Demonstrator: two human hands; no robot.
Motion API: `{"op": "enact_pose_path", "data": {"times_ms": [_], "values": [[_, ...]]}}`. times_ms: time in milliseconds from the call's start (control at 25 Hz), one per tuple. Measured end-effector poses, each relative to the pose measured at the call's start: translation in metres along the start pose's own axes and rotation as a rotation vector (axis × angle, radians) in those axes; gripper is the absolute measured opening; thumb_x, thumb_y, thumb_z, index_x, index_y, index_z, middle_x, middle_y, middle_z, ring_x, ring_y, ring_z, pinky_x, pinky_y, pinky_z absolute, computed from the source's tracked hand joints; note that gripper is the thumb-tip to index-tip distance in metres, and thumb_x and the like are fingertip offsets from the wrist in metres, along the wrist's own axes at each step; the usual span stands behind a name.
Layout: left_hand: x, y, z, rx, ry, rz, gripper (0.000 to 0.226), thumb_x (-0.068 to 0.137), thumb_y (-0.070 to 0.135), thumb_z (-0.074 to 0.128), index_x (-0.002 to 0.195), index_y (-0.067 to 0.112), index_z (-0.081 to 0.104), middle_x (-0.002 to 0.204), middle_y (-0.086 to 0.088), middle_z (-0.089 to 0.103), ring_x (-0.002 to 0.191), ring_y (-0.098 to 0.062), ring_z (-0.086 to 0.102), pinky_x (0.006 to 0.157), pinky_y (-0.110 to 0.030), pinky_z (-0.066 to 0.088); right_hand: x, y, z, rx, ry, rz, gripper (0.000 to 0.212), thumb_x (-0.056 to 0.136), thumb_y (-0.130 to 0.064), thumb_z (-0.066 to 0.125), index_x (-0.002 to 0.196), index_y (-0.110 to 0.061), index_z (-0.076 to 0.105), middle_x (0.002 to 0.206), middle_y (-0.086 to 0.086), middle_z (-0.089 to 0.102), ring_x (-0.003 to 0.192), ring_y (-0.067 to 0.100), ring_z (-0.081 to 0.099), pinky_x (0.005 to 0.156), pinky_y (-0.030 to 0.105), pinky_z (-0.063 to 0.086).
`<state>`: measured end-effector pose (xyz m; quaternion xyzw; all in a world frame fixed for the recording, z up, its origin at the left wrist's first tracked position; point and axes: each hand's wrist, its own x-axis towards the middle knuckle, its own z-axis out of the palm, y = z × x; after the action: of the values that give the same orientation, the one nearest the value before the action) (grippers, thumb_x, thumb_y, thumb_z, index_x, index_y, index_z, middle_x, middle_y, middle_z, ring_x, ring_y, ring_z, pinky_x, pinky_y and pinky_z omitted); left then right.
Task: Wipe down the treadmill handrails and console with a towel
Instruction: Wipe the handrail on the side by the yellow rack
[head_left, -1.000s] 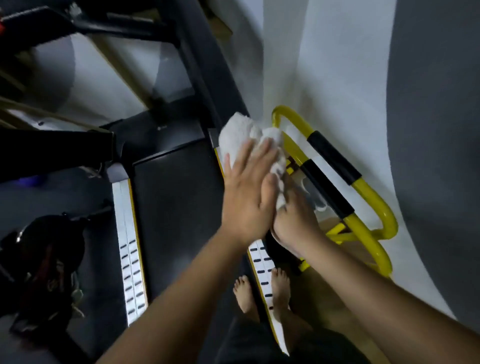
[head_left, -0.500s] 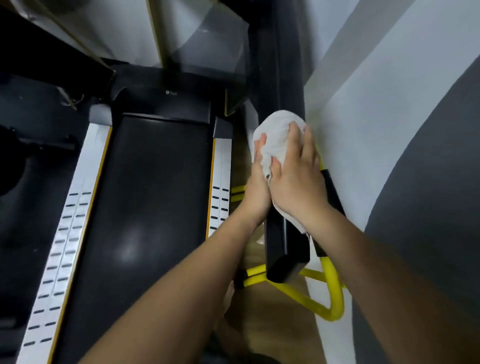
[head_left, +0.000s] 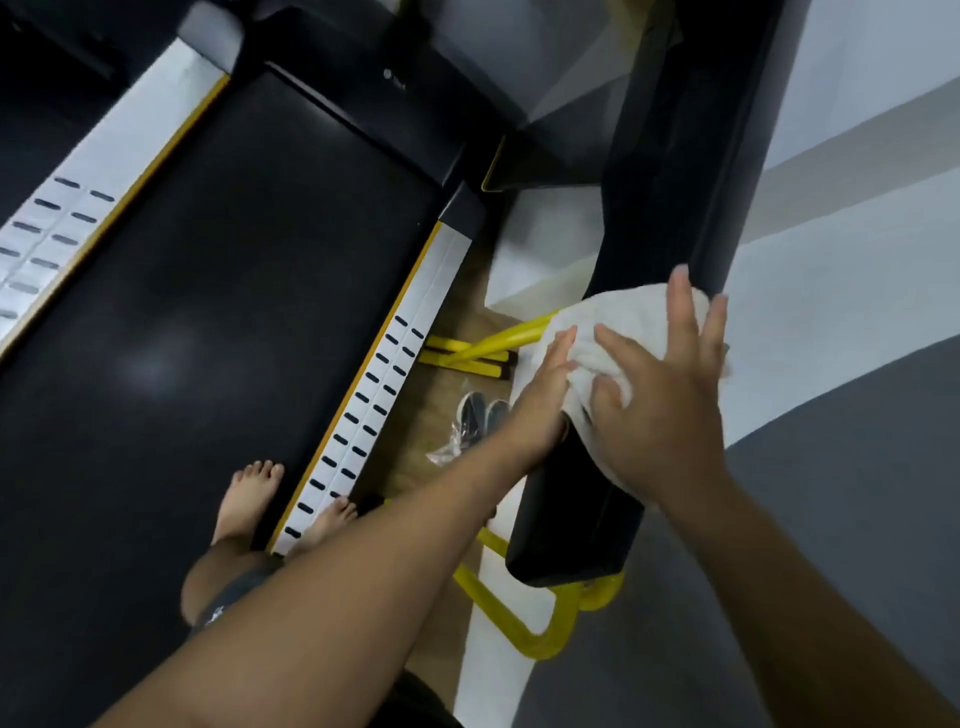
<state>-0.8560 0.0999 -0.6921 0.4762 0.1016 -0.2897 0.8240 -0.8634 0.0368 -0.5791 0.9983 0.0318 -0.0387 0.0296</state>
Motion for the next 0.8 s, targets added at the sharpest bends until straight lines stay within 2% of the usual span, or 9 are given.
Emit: {"op": "enact_pose_path", "data": {"times_ms": [40, 160, 280, 440, 520, 600, 640, 760, 800], "values": [[0.013, 0.000, -0.004, 0.019, -0.024, 0.017, 0.050, 0.108, 0.032, 0.029, 0.156, 0.020, 0.019, 0.163, 0.003, 0.016, 0.148, -0.007, 0.013, 0.108, 0.001, 0.001, 0.011, -0.002, -0.002, -0.029, -0.008, -0.008, 0.044, 0.081, -0.025, 0.046, 0.120, -0.030, 0.068, 0.163, -0.001, 0.010, 0.149, 0.035, -0.002, 0.115, 0.062, 0.018], [0.026, -0.008, -0.008, -0.024, -0.071, 0.057, 0.053, 0.107, 0.038, 0.030, 0.156, 0.018, 0.023, 0.163, -0.004, 0.020, 0.151, -0.018, 0.015, 0.124, -0.038, 0.013, 0.040, -0.006, -0.005, -0.434, -0.156, -0.072, 0.048, 0.082, -0.037, 0.036, 0.120, -0.035, 0.066, 0.160, 0.001, 0.023, 0.147, 0.044, -0.003, 0.115, 0.064, 0.007], [0.005, -0.006, -0.007, -0.012, 0.019, 0.039, 0.047, 0.109, 0.023, 0.023, 0.154, 0.008, 0.020, 0.164, -0.009, 0.015, 0.152, -0.023, 0.010, 0.123, -0.034, 0.009, 0.037, -0.021, -0.005, -0.658, -0.184, -0.085, 0.054, 0.085, -0.041, 0.026, 0.125, -0.034, 0.062, 0.155, 0.001, 0.035, 0.145, 0.048, -0.005, 0.113, 0.068, 0.006], [-0.090, -0.049, -0.002, 0.102, 0.054, 0.161, 0.060, 0.102, 0.045, 0.025, 0.154, 0.015, 0.018, 0.164, -0.008, 0.017, 0.152, -0.021, 0.014, 0.123, -0.039, 0.015, -0.063, -0.032, 0.009, -0.077, 0.019, -0.148, 0.044, 0.089, -0.020, 0.036, 0.118, -0.021, 0.069, 0.147, 0.004, 0.047, 0.148, 0.036, 0.010, 0.111, 0.067, 0.019], [-0.124, -0.076, 0.002, 0.220, 0.029, 0.252, 0.063, 0.097, 0.054, 0.021, 0.152, 0.027, 0.010, 0.163, -0.009, 0.020, 0.150, -0.022, 0.020, 0.120, -0.045, 0.025, -0.115, -0.029, 0.016, 0.246, 0.072, -0.029, 0.039, 0.094, -0.012, 0.041, 0.125, -0.022, 0.062, 0.155, 0.001, 0.035, 0.150, 0.026, 0.007, 0.117, 0.046, 0.028], [-0.121, -0.069, 0.004, 0.317, 0.048, 0.277, 0.065, 0.097, 0.056, 0.014, 0.154, 0.025, 0.009, 0.163, -0.012, 0.019, 0.150, -0.026, 0.020, 0.119, -0.047, 0.026, -0.119, -0.024, 0.014, 0.347, 0.086, 0.039, 0.039, 0.095, -0.012, 0.042, 0.129, -0.026, 0.054, 0.156, -0.004, 0.028, 0.151, 0.020, 0.007, 0.113, 0.013, 0.024], [-0.108, -0.052, 0.004, 0.372, 0.047, 0.294, 0.067, 0.098, 0.052, 0.009, 0.155, 0.017, 0.010, 0.163, -0.015, 0.018, 0.150, -0.030, 0.017, 0.119, -0.048, 0.023, -0.101, -0.020, 0.011, 0.345, 0.081, 0.041, 0.041, 0.093, -0.011, 0.043, 0.130, -0.026, 0.055, 0.155, -0.006, 0.028, 0.151, 0.020, 0.006, 0.109, 0.005, 0.020], [-0.042, -0.012, 0.003, 0.579, -0.018, 0.261, 0.064, 0.101, 0.027, -0.008, 0.154, -0.001, 0.012, 0.162, -0.023, 0.005, 0.150, -0.040, 0.001, 0.121, -0.051, 0.009, -0.032, -0.010, 0.001, 0.236, 0.081, 0.020, 0.042, 0.088, -0.010, 0.045, 0.125, -0.021, 0.064, 0.152, -0.005, 0.037, 0.150, 0.022, 0.008, 0.103, -0.002, 0.015], [-0.022, -0.005, 0.000, 0.560, -0.022, 0.223, 0.056, 0.105, 0.025, 0.001, 0.154, 0.001, 0.012, 0.163, -0.020, 0.004, 0.151, -0.038, 0.001, 0.121, -0.050, 0.007, -0.016, -0.007, 0.000, 0.235, 0.091, 0.035, 0.043, 0.088, -0.010, 0.046, 0.124, -0.021, 0.065, 0.152, -0.005, 0.039, 0.150, 0.020, 0.008, 0.104, -0.001, 0.015]]}}
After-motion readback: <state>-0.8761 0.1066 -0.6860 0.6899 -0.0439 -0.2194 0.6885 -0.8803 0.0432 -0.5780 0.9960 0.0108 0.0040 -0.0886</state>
